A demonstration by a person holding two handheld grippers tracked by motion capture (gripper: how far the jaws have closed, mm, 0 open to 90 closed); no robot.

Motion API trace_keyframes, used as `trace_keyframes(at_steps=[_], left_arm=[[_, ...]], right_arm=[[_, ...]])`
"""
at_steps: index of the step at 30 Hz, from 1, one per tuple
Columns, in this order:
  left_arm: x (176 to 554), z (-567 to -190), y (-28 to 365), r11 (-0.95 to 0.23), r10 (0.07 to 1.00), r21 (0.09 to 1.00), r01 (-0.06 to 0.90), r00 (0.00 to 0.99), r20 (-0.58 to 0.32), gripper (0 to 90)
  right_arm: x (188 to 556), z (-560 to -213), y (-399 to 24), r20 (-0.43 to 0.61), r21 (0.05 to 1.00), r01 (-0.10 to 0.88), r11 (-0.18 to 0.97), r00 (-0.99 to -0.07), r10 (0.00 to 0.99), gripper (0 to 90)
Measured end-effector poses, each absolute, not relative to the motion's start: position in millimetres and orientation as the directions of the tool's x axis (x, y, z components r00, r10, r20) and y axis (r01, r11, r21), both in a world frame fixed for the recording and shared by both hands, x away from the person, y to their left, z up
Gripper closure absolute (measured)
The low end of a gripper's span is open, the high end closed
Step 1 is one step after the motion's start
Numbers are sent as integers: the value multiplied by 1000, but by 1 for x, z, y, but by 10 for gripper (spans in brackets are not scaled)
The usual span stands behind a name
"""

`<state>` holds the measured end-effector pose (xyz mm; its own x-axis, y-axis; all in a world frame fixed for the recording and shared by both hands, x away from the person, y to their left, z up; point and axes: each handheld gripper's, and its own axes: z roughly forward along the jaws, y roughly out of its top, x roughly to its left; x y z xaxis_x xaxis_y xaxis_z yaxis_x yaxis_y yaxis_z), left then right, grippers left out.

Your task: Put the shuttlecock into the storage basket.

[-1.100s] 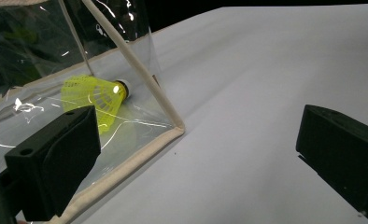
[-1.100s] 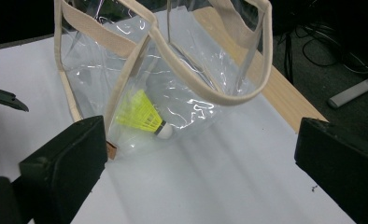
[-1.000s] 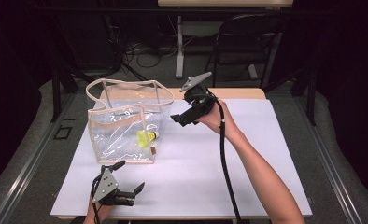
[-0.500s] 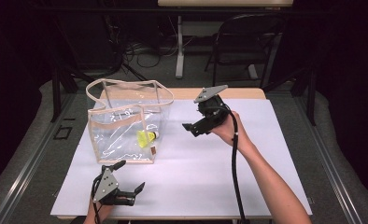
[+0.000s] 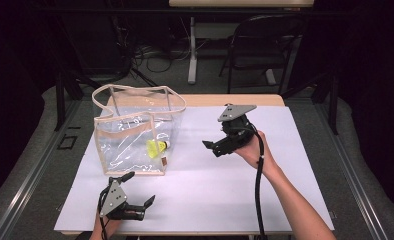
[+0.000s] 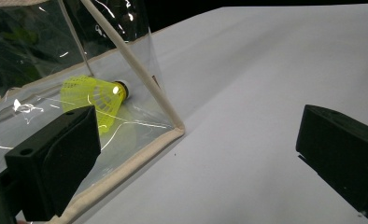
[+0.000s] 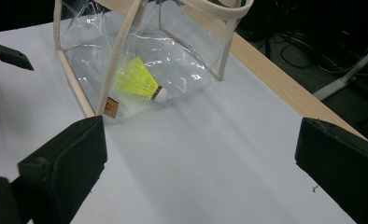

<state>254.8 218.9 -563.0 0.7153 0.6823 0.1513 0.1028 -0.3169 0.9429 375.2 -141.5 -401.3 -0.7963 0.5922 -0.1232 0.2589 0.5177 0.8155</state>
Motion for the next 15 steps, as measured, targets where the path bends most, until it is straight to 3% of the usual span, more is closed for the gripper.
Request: trace_keyframes(at_steps=[15], left_arm=[[255, -563, 219, -319, 682, 942, 103, 715, 153, 0]], right_arm=[[358, -420, -165, -119, 828, 269, 493, -774, 622, 19]])
